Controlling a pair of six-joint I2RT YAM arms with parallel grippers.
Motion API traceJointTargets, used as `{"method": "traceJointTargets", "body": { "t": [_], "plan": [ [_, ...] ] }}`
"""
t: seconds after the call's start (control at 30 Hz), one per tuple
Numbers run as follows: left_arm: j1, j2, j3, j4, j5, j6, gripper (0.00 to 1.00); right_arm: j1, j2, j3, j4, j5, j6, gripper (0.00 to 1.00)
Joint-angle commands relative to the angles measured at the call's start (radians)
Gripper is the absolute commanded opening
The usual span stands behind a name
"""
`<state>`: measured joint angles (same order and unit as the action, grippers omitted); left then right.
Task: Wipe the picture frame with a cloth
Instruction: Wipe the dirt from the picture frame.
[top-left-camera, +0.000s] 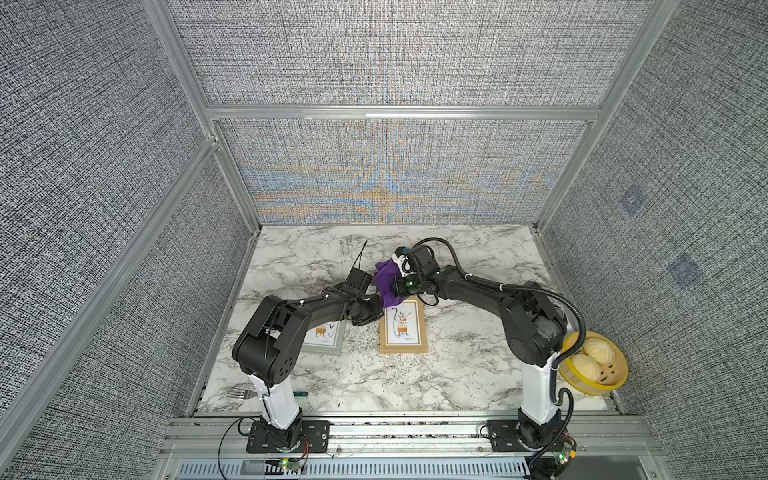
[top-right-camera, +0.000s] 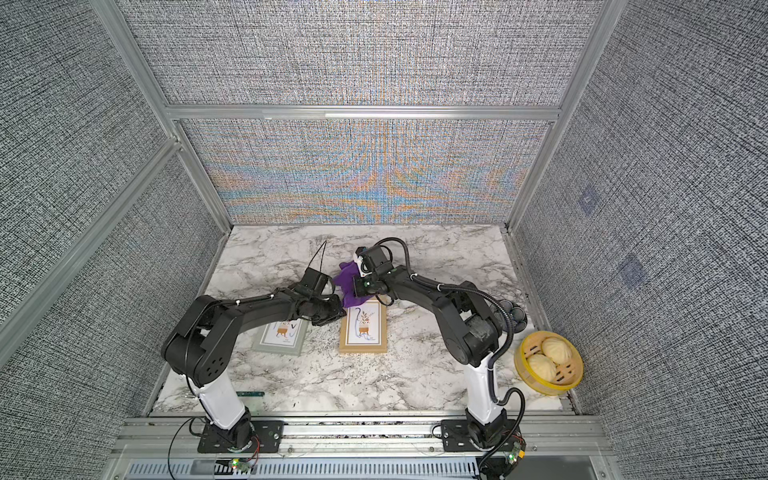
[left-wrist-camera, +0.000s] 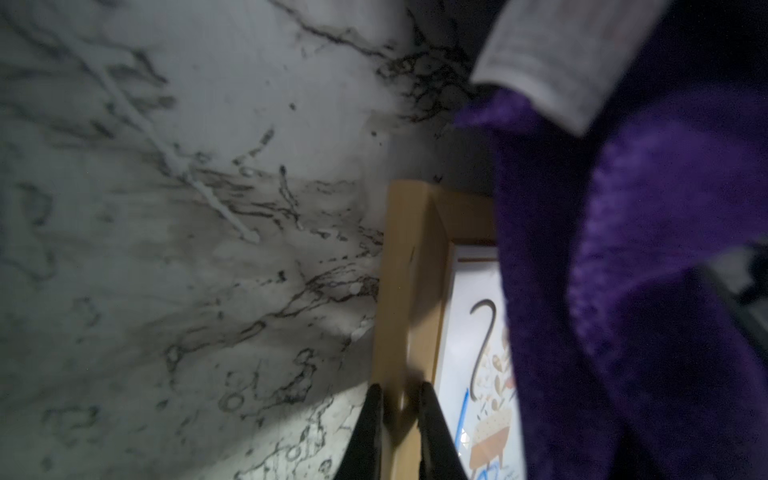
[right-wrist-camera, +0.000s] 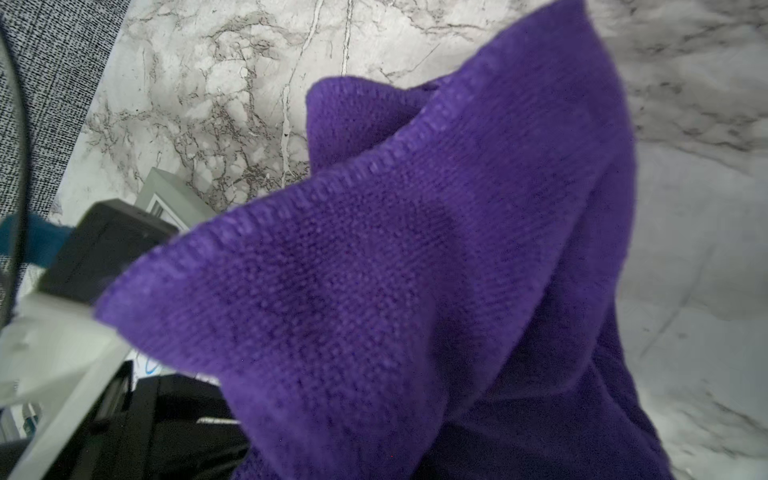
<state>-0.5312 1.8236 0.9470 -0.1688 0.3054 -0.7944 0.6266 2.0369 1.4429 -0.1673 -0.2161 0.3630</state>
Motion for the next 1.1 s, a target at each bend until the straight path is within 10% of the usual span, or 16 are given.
{"method": "traceJointTargets", "body": {
  "t": [0.0,0.57,0.87,1.07],
  "plan": [
    [-0.004,0.124,-0.047,-0.436,-0.258,-0.006,0.00,-0.004,0.031,0.010,-0.022,0.019,0.019,0.00],
    [-0.005,0.127,-0.063,-0.432,-0.264,-0.035,0.00,-0.184,-0.198,-0.321,-0.085,0.230,-0.098,0.00],
    [-0.005,0.064,0.017,-0.452,-0.207,-0.019,0.00,-0.188,-0.457,-0.351,-0.181,0.128,-0.017,0.00],
    [-0.005,-0.021,0.191,-0.519,-0.149,0.074,0.18,-0.171,-0.491,-0.442,-0.195,0.130,0.066,0.00]
  ]
}}
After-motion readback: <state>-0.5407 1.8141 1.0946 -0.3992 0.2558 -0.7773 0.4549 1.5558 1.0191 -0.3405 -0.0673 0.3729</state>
